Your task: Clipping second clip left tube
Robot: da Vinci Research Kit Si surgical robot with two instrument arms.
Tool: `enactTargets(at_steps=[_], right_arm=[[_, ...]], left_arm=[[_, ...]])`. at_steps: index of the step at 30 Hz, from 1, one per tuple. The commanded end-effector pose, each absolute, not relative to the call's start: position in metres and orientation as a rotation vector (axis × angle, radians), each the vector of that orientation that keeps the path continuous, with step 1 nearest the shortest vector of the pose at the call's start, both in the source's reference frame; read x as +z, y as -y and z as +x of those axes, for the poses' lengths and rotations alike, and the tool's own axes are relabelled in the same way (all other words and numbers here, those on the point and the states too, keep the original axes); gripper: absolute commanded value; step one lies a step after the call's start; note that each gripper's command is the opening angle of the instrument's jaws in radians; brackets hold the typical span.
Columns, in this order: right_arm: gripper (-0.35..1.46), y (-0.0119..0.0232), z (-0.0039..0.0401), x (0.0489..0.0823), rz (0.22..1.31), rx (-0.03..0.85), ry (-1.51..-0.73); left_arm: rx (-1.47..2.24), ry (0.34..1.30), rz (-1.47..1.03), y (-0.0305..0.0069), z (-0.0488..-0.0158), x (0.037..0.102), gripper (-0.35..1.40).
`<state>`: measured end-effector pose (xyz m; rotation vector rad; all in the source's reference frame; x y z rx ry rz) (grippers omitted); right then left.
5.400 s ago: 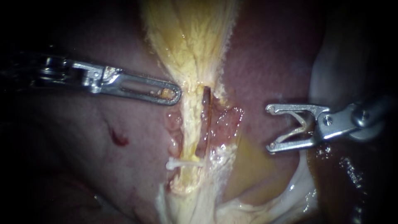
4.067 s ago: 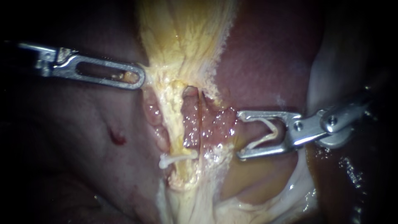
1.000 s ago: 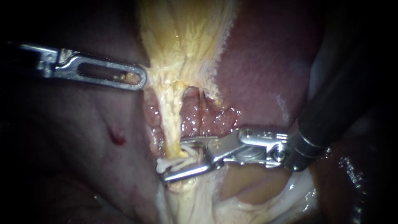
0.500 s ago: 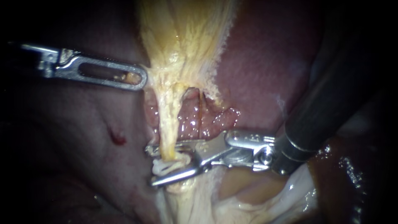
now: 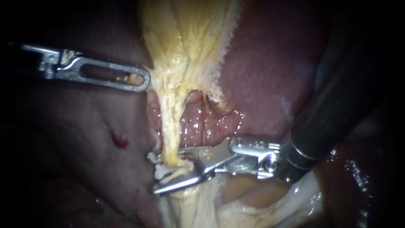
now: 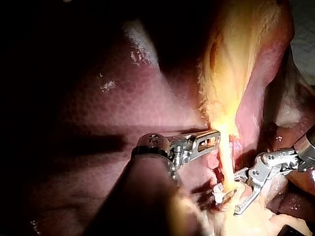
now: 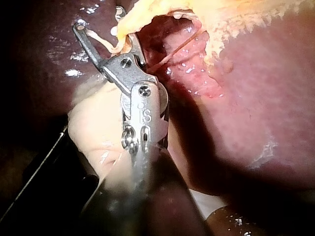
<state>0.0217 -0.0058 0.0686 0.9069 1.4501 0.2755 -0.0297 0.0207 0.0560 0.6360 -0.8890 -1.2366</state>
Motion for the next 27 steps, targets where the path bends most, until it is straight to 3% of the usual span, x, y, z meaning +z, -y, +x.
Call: enactTargets(at_steps=[1, 27], right_arm=[[0.5, 0.0059, 0.0217, 0.0685, 0.907, 0.274, -1.45], [0.5, 0.0077, 0.0227, 0.0654, 0.954, 0.222, -1.47]], left_arm=[[-1.236, 0.889, 0.637, -0.0207, -0.0297, 0.056, -0.35], [-1.236, 0.889, 0.636, -0.0207, -0.0298, 0.0561, -0.35]])
